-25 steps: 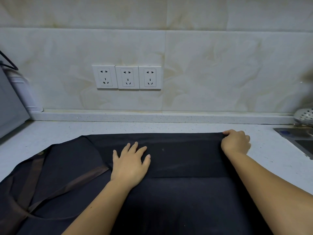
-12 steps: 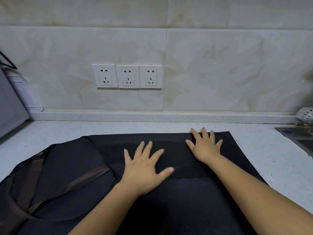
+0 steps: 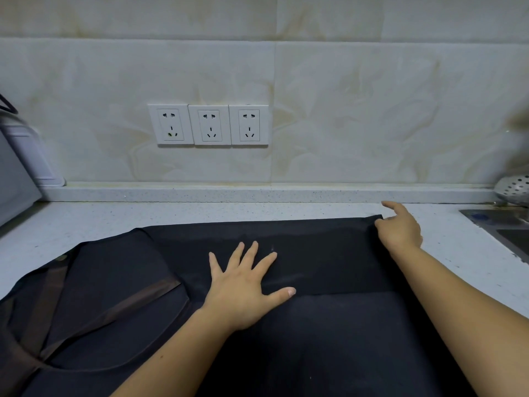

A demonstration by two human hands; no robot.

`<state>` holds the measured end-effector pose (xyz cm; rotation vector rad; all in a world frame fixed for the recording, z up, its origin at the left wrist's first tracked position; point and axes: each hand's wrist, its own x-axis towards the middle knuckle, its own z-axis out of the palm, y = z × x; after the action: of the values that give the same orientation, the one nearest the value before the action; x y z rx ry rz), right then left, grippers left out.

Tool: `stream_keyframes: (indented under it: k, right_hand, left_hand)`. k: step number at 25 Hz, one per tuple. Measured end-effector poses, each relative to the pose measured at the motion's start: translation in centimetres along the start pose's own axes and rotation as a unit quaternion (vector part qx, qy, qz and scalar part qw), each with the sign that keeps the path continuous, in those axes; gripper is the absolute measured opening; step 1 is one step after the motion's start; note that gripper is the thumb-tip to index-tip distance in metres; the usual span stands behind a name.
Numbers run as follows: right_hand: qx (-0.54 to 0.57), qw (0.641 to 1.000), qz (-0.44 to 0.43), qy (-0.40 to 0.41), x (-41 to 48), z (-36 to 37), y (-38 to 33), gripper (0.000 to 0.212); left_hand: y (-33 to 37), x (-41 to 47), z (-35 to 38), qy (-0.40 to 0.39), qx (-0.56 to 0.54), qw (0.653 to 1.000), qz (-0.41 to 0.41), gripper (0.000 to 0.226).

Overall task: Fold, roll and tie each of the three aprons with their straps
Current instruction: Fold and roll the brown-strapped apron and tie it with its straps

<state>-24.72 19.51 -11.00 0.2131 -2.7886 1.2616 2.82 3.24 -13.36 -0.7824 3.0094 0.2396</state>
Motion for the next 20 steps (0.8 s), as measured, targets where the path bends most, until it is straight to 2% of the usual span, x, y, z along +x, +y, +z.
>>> stream_keyframes:
  k: [2,5,7,9,10,12,14,15,20]
  right_hand:
    - [0.045,0.999,0.01,0.003,0.8,-0.1,0.0,0.044]
    - [0.019,1.0,0.021,-0.001,1.5,0.0,0.3,0.037]
    - [-0.098,0.995,0.006,0.022,0.8,0.4,-0.1,0.035]
    - [-0.21,0.973,-0.087,0.049,-1.7,1.7,-1.3,0.034]
    - [-0.24,0.957,-0.16,0.022,-3.7,2.8,-2.3,0.039]
    - [-0.272,0.917,-0.262,-0.126,-8.3,5.2,-4.1,0.053]
    - [-0.307,0.878,-0.27,-0.249,-10.2,6.9,-4.9,0.065]
    - [-0.312,0.873,-0.261,-0.267,-9.5,7.0,-4.9,0.069]
    - [-0.33,0.89,-0.189,-0.253,-3.2,5.5,-3.4,0.075]
  left_hand:
    - [0.0,0.1,0.0,0.006,-0.002,1.0,0.0,0.087]
    - [-0.3,0.3,-0.2,0.016,-0.006,1.0,-0.011,0.082]
    - [-0.4,0.5,-0.2,0.017,-0.006,1.0,-0.017,0.078]
    - [-0.5,0.5,-0.2,0.014,-0.008,1.0,-0.016,0.075]
    - [-0.5,0.6,-0.1,0.015,-0.01,1.0,-0.016,0.074]
    - [-0.5,0.6,0.0,0.02,-0.012,1.0,-0.015,0.071]
    - [-0.5,0.7,0.0,0.026,-0.015,0.999,-0.016,0.067]
    - [-0.6,0.6,0.0,0.027,-0.018,0.999,-0.017,0.066]
    - [-0.6,0.5,-0.3,0.035,-0.027,0.999,-0.015,0.063]
